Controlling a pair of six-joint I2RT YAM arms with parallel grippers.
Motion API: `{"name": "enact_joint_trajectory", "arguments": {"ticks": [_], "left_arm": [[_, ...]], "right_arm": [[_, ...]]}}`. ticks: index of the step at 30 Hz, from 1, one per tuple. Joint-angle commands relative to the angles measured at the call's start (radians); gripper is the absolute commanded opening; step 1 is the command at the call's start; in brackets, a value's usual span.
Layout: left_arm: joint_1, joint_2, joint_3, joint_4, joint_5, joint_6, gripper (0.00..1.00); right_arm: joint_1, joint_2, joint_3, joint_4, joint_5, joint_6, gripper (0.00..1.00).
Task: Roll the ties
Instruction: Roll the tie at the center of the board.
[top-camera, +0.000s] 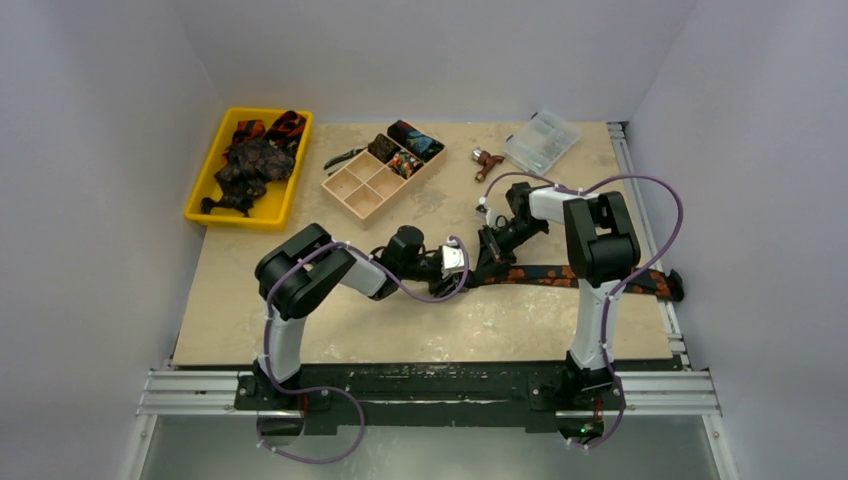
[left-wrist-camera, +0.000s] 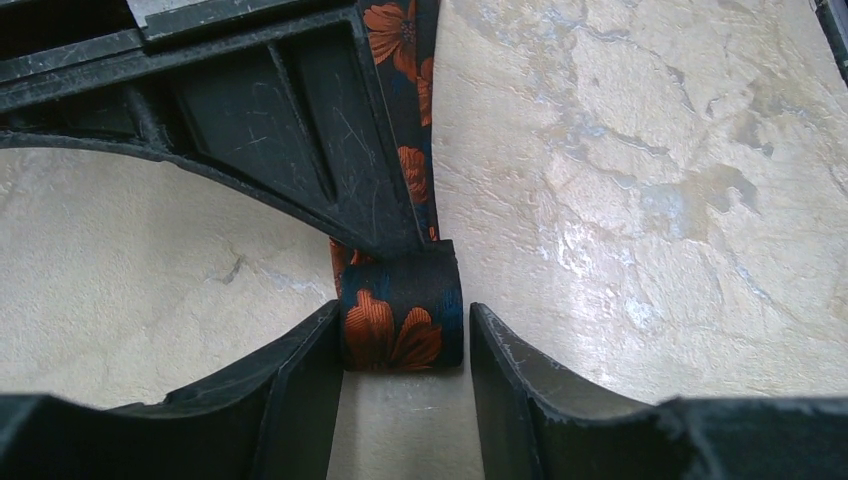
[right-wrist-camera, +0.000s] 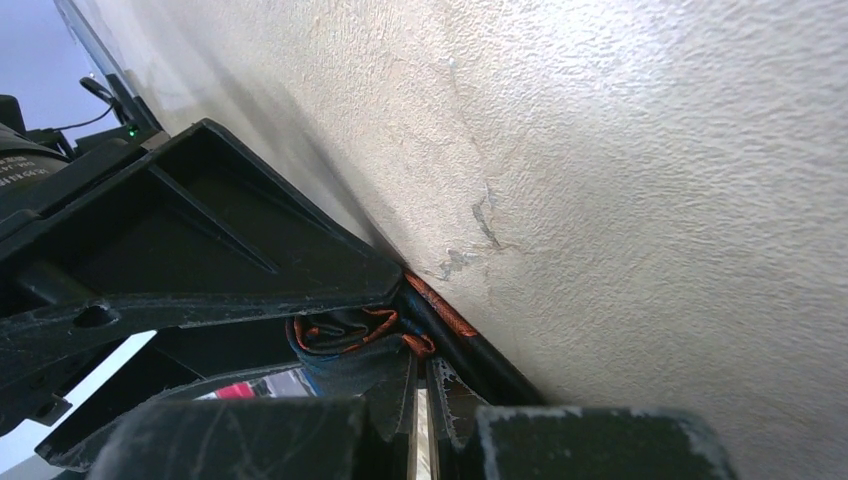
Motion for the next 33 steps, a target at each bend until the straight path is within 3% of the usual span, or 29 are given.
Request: {"name": "enact_joint_trajectory", "arguments": {"ticks": [1, 8, 15, 25, 29, 33], "left_arm": [[0.007, -0.039, 0.001, 0.036, 0.046, -0.013, 0.45], [-0.008, -0.045, 0.084, 0.031, 0.028, -0.108, 0.41], [-0.053, 0.046, 0.133, 0.018, 0.0, -0.172, 0.38], [-0.061, 0.115, 0.071, -0.104, -0.168, -0.009, 0.39], [-0.061, 0.138, 0.088, -0.128, -0.193, -0.013, 0.39], [-0.061, 0.131, 0.088, -0.166, -0.205, -0.016, 0.31]], "right_arm": [[0.008, 0.058, -0.024, 0.112, 0.235, -0.083, 0.0], [0.015, 0.058, -0.02, 0.118, 0.23, -0.077, 0.0], [0.021, 0.062, -0.012, 0.122, 0.222, -0.066, 0.0], [0.024, 0.054, -0.004, 0.13, 0.18, -0.049, 0.0], [0.026, 0.053, -0.012, 0.139, 0.172, -0.042, 0.0], [0.027, 0.048, -0.015, 0.13, 0.145, -0.045, 0.0]]}}
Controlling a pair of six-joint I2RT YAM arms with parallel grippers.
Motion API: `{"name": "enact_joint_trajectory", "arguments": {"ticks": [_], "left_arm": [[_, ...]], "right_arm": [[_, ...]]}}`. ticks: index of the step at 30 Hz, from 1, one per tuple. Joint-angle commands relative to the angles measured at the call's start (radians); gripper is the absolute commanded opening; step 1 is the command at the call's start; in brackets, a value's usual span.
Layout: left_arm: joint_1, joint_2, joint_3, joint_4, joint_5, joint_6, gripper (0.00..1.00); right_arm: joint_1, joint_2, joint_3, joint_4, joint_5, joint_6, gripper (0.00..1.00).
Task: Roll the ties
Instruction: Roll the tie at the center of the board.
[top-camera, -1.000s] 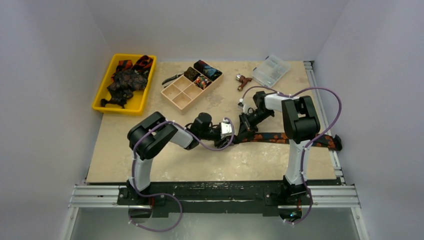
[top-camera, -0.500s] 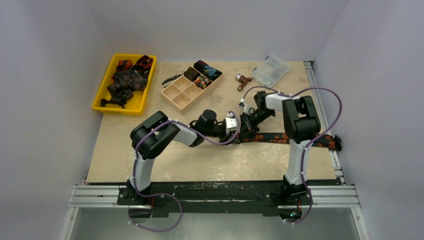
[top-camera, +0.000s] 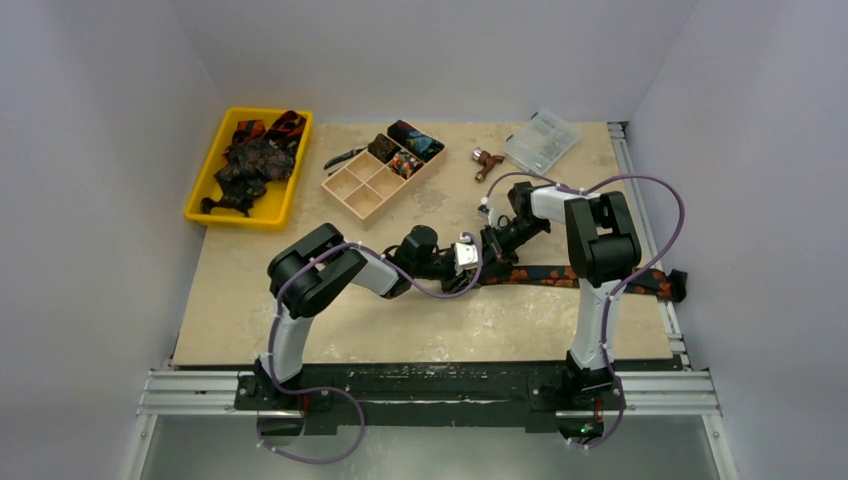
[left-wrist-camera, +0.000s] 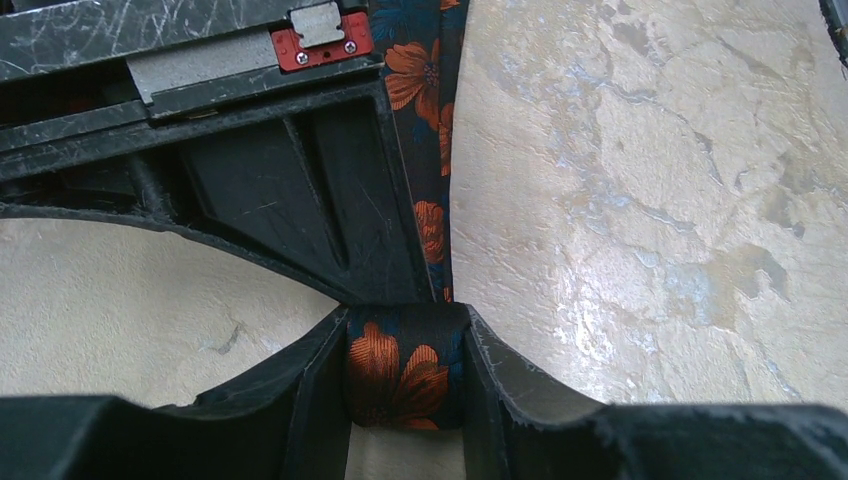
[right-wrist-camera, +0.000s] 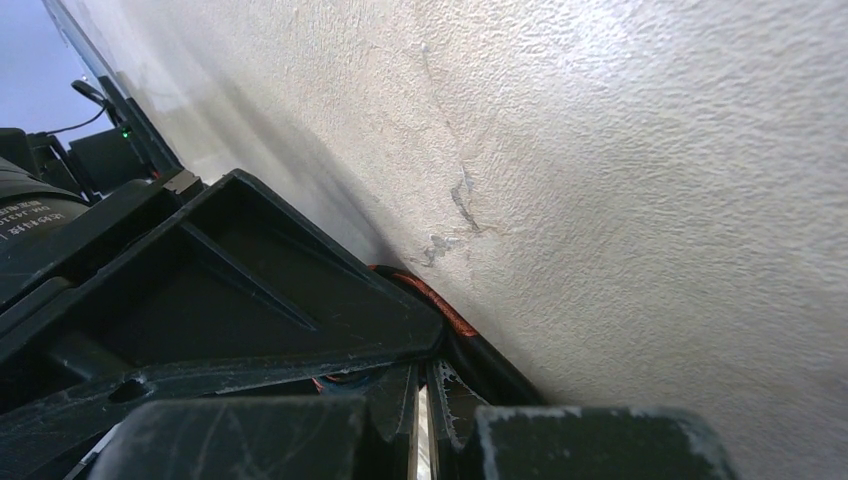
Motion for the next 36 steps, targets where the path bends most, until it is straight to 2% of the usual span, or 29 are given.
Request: {"name": "enact_joint_trajectory", "arguments": {"ticks": [1, 3, 9, 15, 23, 36], "left_arm": [[-0.008, 0.053, -0.009, -0.181, -0.132, 0.062, 0.29], [-0.007, 0.025, -0.016, -0.242, -0.155, 0.098, 0.25], [-0.002, -0.017, -0.013, -0.419, -0.21, 0.169, 0.22], [-0.003, -0.021, 0.022, -0.514, -0.212, 0.158, 0.22], [-0.003, -0.007, 0.073, -0.594, -0.182, 0.135, 0.22], [0.013, -0.029, 0.089, -0.695, -0.175, 0.165, 0.22]], "right_arm": [[0.032, 0.043, -0.016, 0.142, 0.119, -0.045, 0.0], [0.029, 0.021, 0.004, 0.125, 0.09, -0.045, 0.0], [-0.023, -0.068, 0.065, 0.017, 0.018, -0.062, 0.22], [-0.037, -0.126, 0.045, 0.0, -0.092, -0.04, 0.36], [-0.008, -0.1, 0.038, 0.05, -0.188, 0.012, 0.37], [0.002, -0.091, 0.017, 0.045, -0.129, -0.009, 0.4]]}}
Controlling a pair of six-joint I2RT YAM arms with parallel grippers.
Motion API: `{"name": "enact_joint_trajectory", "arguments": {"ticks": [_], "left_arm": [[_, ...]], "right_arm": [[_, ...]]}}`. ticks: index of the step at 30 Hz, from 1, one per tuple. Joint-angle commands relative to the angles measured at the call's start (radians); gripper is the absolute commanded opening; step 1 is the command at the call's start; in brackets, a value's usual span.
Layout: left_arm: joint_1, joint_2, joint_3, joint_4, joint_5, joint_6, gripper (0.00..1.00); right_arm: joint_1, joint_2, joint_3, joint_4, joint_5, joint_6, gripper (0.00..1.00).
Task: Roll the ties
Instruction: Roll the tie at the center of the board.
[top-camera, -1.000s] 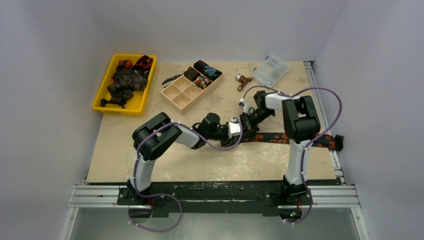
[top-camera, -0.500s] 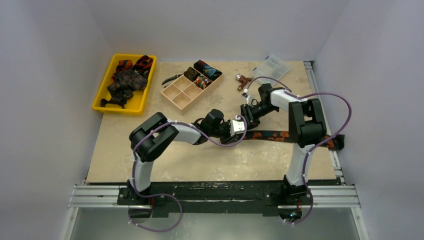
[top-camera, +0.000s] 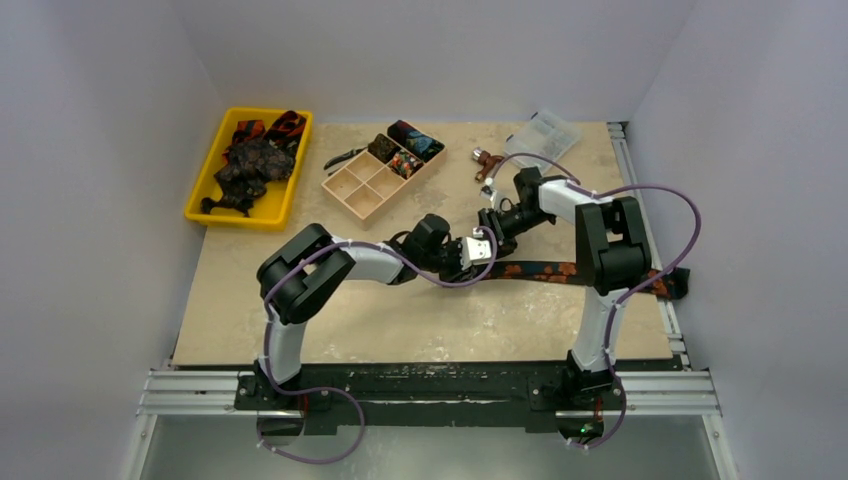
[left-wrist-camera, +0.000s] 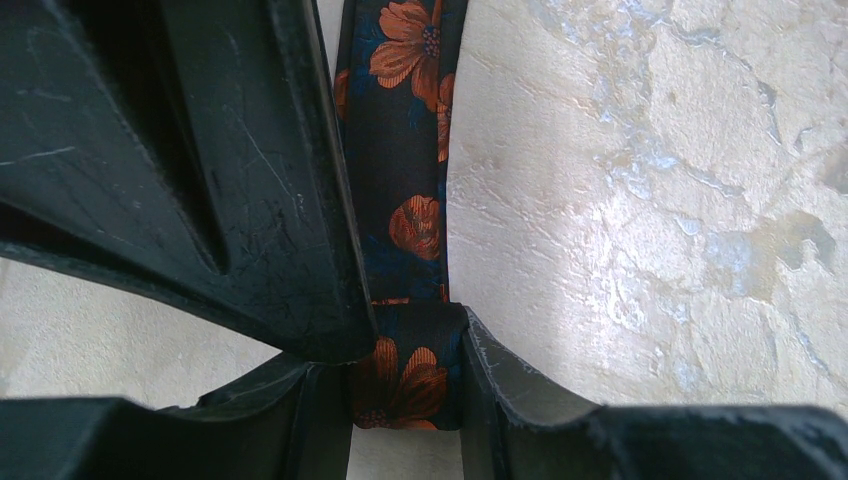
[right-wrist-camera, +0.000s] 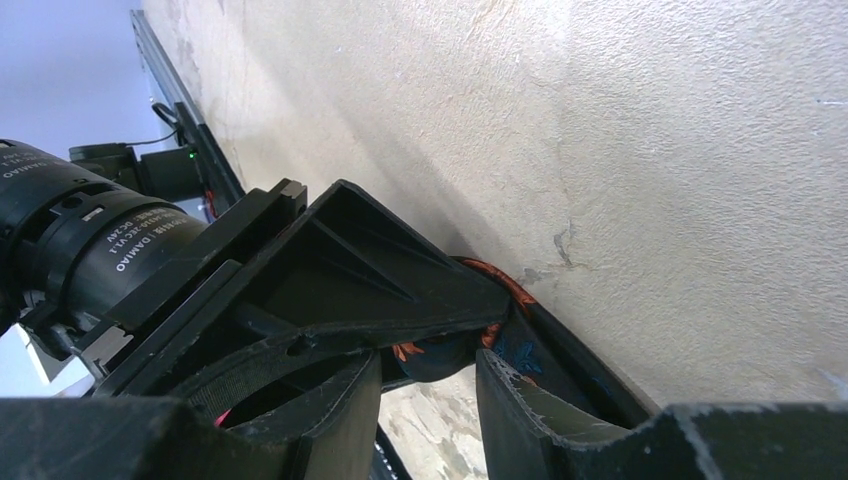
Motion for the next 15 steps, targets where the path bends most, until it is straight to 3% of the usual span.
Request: {"name": "enact_joint_trajectory", "arguments": {"ticks": [1, 15], "left_arm": [[0.026, 0.033, -0.053, -0.269, -0.067, 0.056, 0.22], [0.064, 0.015, -0.056, -0.36, -0.005, 0.137, 0.23]], "right_arm": [[0.022, -0.002, -0.017, 0.007, -0.018, 0.0, 0.4], [0.061, -0.045, -0.103, 0.291, -0.105, 0.23, 0.39]]}}
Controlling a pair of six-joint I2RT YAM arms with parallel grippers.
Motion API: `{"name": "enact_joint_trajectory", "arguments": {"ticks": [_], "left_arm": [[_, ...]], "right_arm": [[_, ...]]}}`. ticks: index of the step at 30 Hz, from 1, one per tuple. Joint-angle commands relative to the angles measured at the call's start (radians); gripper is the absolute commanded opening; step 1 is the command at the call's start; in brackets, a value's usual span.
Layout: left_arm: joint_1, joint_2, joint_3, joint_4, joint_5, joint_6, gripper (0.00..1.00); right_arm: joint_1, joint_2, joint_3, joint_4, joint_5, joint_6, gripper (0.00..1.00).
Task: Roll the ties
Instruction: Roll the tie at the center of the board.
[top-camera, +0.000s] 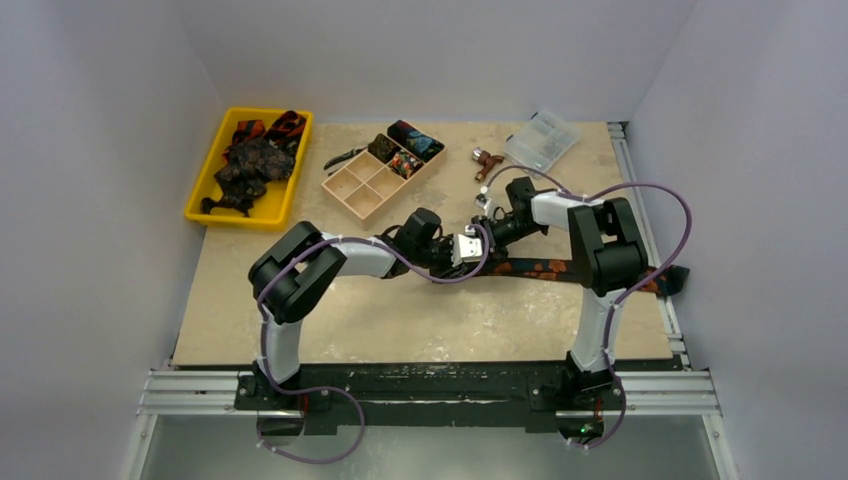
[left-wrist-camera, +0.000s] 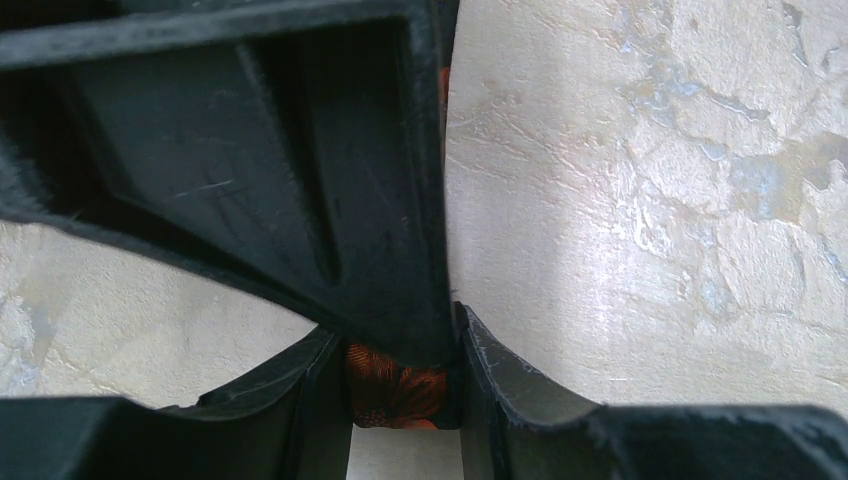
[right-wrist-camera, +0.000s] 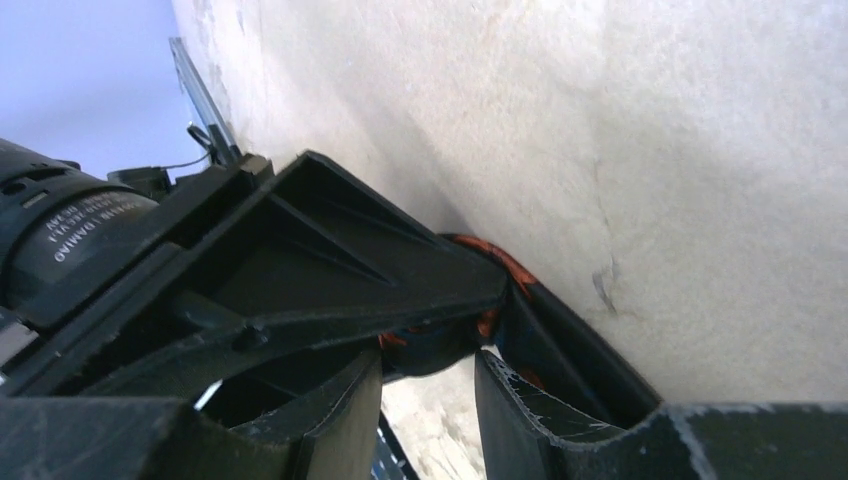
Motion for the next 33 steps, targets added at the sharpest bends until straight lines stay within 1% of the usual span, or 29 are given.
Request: {"name": "enact_joint_trajectory", "arguments": {"ticks": [1, 5, 7, 8, 12, 13, 15, 17, 22, 24, 26, 28, 33], "left_arm": [[0.01, 0.047, -0.049, -0.271, -0.038, 0.039, 0.23], [0.009, 0.043, -0.056, -0.276, -0.031, 0.039, 0.23], [0.01, 0.042, -0.055, -0.279, -0.03, 0.039, 0.23], [0.009, 0.043, -0.054, -0.28, -0.03, 0.039, 0.23], [0.01, 0.047, -0.043, -0.288, -0.03, 0.036, 0.23], [0.011, 0.049, -0.043, -0.289, -0.029, 0.035, 0.23], [0.014, 0.052, -0.04, -0.292, -0.025, 0.029, 0.26], [0.022, 0.052, -0.039, -0.287, -0.008, 0.019, 0.3], [0.044, 0.038, -0.052, -0.238, 0.044, -0.007, 0.5], [0.057, 0.032, -0.065, -0.165, 0.073, -0.026, 0.56], [0.069, 0.028, -0.08, -0.103, 0.101, -0.043, 0.6], [0.082, 0.022, -0.106, -0.025, 0.131, -0.061, 0.61], [0.086, 0.024, -0.192, 0.25, 0.184, -0.113, 0.63]], "right_arm": [[0.024, -0.045, 0.013, 0.127, -0.047, 0.081, 0.39], [0.029, -0.037, 0.028, 0.126, -0.048, 0.086, 0.39], [0.032, -0.032, 0.029, 0.127, -0.044, 0.085, 0.37], [0.035, -0.027, 0.031, 0.121, -0.035, 0.079, 0.33], [0.037, -0.001, 0.038, 0.067, 0.013, 0.014, 0.04], [0.037, 0.006, 0.039, 0.049, 0.024, 0.004, 0.0], [0.037, 0.014, 0.036, 0.026, 0.048, -0.044, 0.0], [0.037, 0.016, 0.028, 0.02, 0.072, -0.058, 0.0], [0.031, 0.026, 0.014, 0.028, 0.155, -0.069, 0.0], [0.026, 0.039, 0.01, 0.029, 0.179, -0.072, 0.0], [0.018, 0.053, 0.007, 0.023, 0.2, -0.083, 0.0], [0.011, 0.058, 0.006, 0.02, 0.222, -0.096, 0.0], [-0.039, 0.075, 0.015, -0.007, 0.264, -0.137, 0.0]]}}
